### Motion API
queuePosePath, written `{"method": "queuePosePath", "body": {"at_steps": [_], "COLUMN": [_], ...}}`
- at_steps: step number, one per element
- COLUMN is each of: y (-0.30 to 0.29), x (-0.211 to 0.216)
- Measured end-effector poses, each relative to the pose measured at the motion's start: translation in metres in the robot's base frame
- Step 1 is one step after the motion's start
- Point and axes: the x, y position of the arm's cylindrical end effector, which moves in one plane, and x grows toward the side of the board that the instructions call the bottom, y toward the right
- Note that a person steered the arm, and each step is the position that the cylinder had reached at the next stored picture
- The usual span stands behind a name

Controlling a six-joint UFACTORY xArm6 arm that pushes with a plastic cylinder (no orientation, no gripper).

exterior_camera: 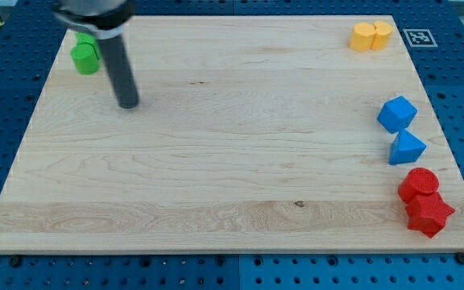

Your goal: Move the green star a bit right and down

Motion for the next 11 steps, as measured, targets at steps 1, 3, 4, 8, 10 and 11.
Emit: {"method": "queuePosePath", "body": {"at_steps": [1,3,4,8,10,11], "y": [-0.054,-0.123,-0.122,-0.099,-0.034,0.004], "x": [0.0,-0.024,-0.114,-0.147,-0.129,-0.127]}}
